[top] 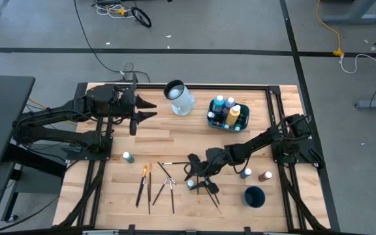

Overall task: Pick & Place Paint Supplies
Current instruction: Put the green paint bottle into the blue bin, then put the small purple paint bottle into the blue bin

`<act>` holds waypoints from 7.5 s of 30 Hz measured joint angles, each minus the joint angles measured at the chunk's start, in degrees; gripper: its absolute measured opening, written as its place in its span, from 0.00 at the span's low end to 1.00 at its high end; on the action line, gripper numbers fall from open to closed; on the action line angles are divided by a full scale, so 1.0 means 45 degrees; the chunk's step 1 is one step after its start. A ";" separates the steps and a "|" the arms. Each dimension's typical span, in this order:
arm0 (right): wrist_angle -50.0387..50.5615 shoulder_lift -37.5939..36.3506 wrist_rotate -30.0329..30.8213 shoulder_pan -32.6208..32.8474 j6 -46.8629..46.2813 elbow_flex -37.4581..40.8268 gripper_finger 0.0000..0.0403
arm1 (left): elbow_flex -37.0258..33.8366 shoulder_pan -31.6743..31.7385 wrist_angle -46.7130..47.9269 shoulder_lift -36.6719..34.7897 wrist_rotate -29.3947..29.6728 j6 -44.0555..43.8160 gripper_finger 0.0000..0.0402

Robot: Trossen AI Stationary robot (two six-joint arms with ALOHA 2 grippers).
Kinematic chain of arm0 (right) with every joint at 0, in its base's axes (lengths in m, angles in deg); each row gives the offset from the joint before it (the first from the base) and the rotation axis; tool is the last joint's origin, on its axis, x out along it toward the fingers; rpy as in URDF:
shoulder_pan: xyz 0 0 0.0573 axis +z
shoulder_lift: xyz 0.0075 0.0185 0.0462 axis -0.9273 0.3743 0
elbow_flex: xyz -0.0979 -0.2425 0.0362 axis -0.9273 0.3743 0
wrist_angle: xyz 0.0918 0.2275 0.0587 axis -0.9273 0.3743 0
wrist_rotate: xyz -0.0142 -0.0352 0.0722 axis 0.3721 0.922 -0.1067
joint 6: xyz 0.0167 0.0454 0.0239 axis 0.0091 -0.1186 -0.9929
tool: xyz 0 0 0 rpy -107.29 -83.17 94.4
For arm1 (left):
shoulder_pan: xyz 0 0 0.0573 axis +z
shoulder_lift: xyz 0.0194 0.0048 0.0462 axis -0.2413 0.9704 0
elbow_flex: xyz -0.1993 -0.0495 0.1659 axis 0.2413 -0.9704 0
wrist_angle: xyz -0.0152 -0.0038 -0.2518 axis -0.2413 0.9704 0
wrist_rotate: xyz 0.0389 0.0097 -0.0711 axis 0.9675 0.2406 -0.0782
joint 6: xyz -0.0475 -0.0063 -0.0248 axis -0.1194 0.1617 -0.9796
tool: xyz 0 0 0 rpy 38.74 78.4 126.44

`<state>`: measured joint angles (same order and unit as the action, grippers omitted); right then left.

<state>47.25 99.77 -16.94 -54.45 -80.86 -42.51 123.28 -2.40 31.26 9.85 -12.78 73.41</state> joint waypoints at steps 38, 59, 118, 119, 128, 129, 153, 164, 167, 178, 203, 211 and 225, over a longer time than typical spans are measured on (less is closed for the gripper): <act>0.6482 -0.5247 0.6451 -0.0917 0.1220 0.0051 0.29 | 0.0005 0.0002 0.0010 0.0000 -0.0168 0.0272 0.35; 0.2984 -0.7902 1.6128 -0.2095 -0.0920 0.5587 0.30 | 0.0010 0.0007 0.0019 0.0000 0.0437 0.2708 0.35; 0.8789 -0.7975 0.3849 -0.2996 0.0389 0.1573 0.51 | 0.0010 0.0007 0.0138 0.0010 0.1562 0.3242 0.35; 1.0119 -0.7945 0.4030 -0.2759 0.0272 0.0924 0.51 | 0.0010 0.0007 0.0100 0.0010 0.1562 0.3238 0.35; 1.8181 -0.7268 0.3521 -0.0771 -0.2053 -0.2485 0.51 | 0.0010 0.0007 0.0010 0.0010 0.1562 0.3198 0.35; 1.8663 -0.7247 0.3196 -0.0571 -0.2426 -0.2491 0.51 | 0.0010 0.0007 0.0012 0.0010 0.1557 0.3155 0.35; 2.2484 -0.4931 0.3058 0.2087 -0.3468 -0.2476 0.51 | 0.0010 0.0022 -0.2294 0.1885 0.2353 0.3330 0.35; 2.2671 -0.4673 0.3187 0.2083 -0.3588 -0.2476 0.44 | 0.0010 0.0022 -0.2292 0.1880 0.2332 0.3043 0.35; 2.2674 -0.4607 0.2999 0.2083 -0.3614 -0.2476 0.42 | 0.0010 0.0022 -0.2293 0.1880 0.2329 0.3051 0.35; 2.3243 -0.4619 0.2905 0.1988 -0.4591 -0.2476 0.28 | 0.0010 0.0022 -0.2268 0.1880 0.2329 0.3034 0.35; 2.7897 -0.4634 0.8186 -0.1646 0.0079 -0.5827 0.29 | 0.0089 0.0022 -0.2471 0.1870 0.2334 0.3595 0.35; 2.6301 -0.4634 0.9106 -0.3537 0.2491 -0.5823 0.29 | 0.0092 0.0022 -0.2463 0.1870 0.2329 0.3663 0.35; 2.4447 -0.4595 0.8185 -0.6302 0.5158 -0.3950 0.29 | 0.0092 0.0019 -0.2453 0.1870 0.2329 0.3908 0.35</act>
<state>157.26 79.10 19.90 -82.81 -57.65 -60.29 123.70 -2.31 20.23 18.27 -2.30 90.99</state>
